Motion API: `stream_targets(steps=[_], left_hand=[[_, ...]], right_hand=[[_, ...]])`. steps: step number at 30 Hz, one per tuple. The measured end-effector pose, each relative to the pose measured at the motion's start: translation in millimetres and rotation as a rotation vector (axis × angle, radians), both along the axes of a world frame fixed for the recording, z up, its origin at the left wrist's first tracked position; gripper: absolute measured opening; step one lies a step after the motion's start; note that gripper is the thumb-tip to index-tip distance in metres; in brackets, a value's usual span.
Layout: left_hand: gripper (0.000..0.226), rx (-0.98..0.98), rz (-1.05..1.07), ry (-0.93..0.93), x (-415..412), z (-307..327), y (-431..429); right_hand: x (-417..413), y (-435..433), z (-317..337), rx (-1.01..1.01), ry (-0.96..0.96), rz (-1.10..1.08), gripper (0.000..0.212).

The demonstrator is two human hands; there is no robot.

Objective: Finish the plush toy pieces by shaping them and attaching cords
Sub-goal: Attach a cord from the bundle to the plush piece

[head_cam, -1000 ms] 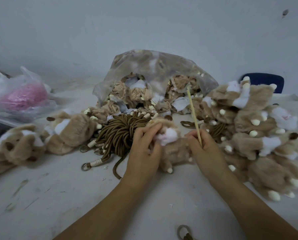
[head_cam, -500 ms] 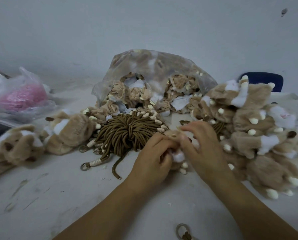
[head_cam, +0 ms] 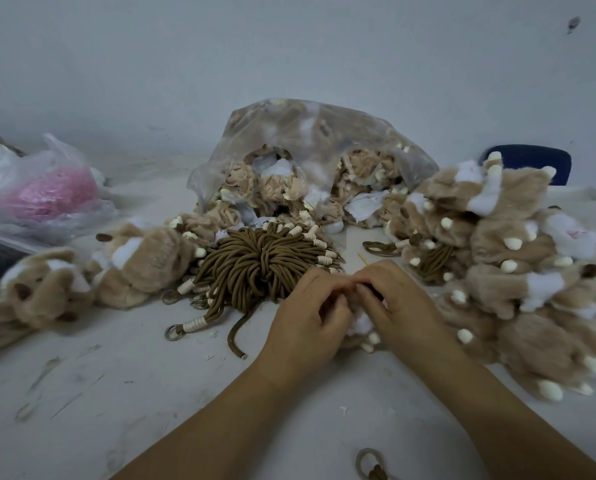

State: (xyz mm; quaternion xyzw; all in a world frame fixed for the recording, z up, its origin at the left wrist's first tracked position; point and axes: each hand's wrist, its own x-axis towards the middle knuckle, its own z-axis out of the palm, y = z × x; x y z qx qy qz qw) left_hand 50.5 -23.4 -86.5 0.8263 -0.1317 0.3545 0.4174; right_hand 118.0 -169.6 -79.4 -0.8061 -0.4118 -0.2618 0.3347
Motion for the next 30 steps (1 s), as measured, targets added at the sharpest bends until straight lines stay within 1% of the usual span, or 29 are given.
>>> stream_targets(steps=[3, 5, 7, 8, 11, 13, 14, 15, 17, 18, 20, 21, 22, 23, 25, 27, 28, 30], left_hand=[[0.03, -0.063, 0.037, 0.072, 1, -1, 1], [0.036, -0.084, -0.031, 0.164, 1, -2, 3], [0.025, -0.095, -0.118, 0.249, 0, -2, 4], [0.02, -0.091, -0.129, 0.272, 0, -3, 4], [0.019, -0.071, -0.069, 0.291, 1, -3, 5], [0.02, -0.049, -0.009, 0.318, 3, -4, 4], [0.022, -0.052, 0.028, 0.333, 4, -5, 4], [0.024, -0.094, 0.061, 0.343, 4, -6, 3], [0.025, -0.319, 0.087, 0.349, 2, -3, 5], [0.027, -0.457, 0.089, 0.34, 1, -1, 8], [0.025, -0.683, 0.155, 0.301, 0, 2, 15], [0.024, -0.765, 0.206, 0.282, 1, 3, 20], [0.023, -0.832, 0.256, 0.273, 3, 5, 24], [0.024, -0.877, 0.297, 0.274, 4, 5, 28], [0.026, -0.897, 0.322, 0.287, 6, 4, 32], [0.026, -0.863, 0.278, 0.288, 4, 4, 29], [0.027, -0.843, 0.239, 0.279, 3, 5, 26], [0.028, -0.788, 0.197, 0.27, 2, 6, 22]], right_hand=[[-5, 3, 2, 0.002, -0.021, 0.026, 0.017], [-9, 4, 3, 0.037, -0.017, 0.019, 0.019], [-12, 6, 3, 0.055, -0.044, 0.006, 0.02], [-14, 7, 3, 0.049, -0.061, -0.002, 0.02], [-18, 11, 3, 0.025, -0.055, -0.021, 0.021], [-18, 12, 2, 0.053, 0.036, -0.032, 0.017], [-18, 13, 1, 0.111, 0.13, -0.032, 0.014], [-17, 15, 0, 0.187, 0.25, -0.035, 0.014], [-11, 20, -4, 0.27, 0.445, -0.093, 0.017], [-7, 23, -6, 0.252, 0.496, -0.124, 0.017], [1, 30, -11, 0.153, 0.563, -0.13, 0.015], [3, 34, -11, 0.09, 0.554, -0.116, 0.009], [6, 39, -10, 0.015, 0.501, -0.097, 0.007], [10, 44, -9, -0.065, 0.425, -0.076, 0.015], [23, 55, -3, -0.171, 0.268, -0.075, 0.022], [41, 63, 5, -0.219, 0.159, -0.164, 0.027], [54, 63, 7, -0.244, 0.151, -0.238, 0.032], [76, 58, 8, -0.325, 0.216, -0.384, 0.042]])
